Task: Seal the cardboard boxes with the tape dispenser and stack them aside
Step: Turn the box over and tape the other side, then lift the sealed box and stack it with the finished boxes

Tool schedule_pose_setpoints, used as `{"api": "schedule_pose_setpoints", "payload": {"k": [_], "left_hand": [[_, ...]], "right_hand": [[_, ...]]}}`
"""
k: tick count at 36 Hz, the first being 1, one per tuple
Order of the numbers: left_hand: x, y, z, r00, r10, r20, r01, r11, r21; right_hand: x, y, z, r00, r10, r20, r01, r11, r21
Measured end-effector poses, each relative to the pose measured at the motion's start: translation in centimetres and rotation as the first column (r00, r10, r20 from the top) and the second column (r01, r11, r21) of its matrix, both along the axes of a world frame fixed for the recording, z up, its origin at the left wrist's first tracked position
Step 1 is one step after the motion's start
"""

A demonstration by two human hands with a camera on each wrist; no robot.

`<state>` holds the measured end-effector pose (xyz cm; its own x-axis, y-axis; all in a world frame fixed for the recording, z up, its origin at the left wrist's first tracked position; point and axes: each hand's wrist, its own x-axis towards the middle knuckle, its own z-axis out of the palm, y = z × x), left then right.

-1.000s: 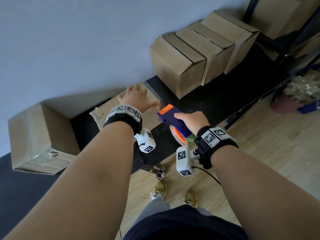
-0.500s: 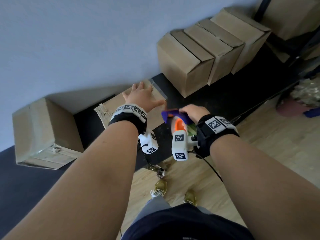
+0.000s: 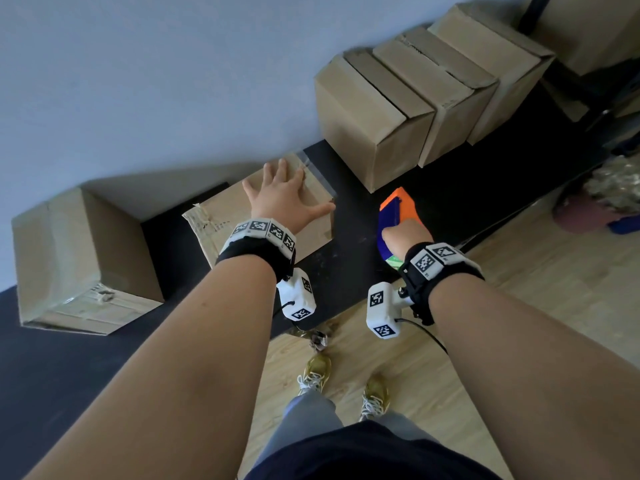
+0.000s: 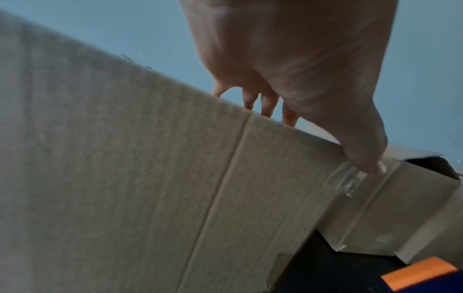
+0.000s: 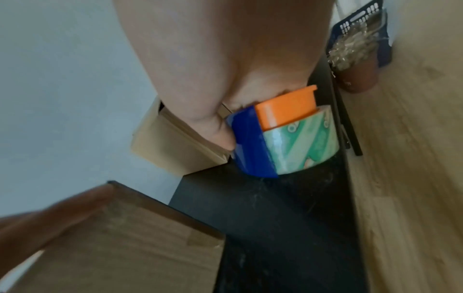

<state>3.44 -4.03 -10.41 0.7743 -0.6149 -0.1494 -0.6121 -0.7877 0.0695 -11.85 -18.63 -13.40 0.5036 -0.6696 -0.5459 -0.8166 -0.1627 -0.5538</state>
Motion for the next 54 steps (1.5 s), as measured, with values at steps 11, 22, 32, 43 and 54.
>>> {"api": "schedule_pose_setpoints", "payload": {"k": [11,22,32,43,54], "left_hand": [[-0.5,-0.4,-0.5,0.997,0.023,0.074,-0.021,0.999,-0.028],[-1.0,0.0,0.8,0.995,-0.094,0.033,0.095,0.995,-0.023],[-3.2,0.6,1.5,0.979,-0.201,0.026,0.202,0.979,-0.009],[-4.9,4.5,1.2,0.960,-0.255,0.115,0.249,0.967,0.060],[-6.7,7.2,-1.1,0.958,0.265,-0.109,-0.285,0.845,-0.452]], "right_hand": [[1.1,0.0,-2.4,0.958,0.234,-0.166,-0.247,0.967,-0.057],[1.8,-0.9,-0.4,0.980,0.108,-0.169,-0.137,0.976,-0.169],[2.0,-1.7,2.8,0.986,0.105,0.131,-0.080,0.980,-0.184],[2.9,1.2,3.6,0.897,0.187,0.401,-0.168,0.982,-0.084],[2.5,2.6,2.0,0.896,0.190,0.402,-0.149,0.980,-0.133]]}}
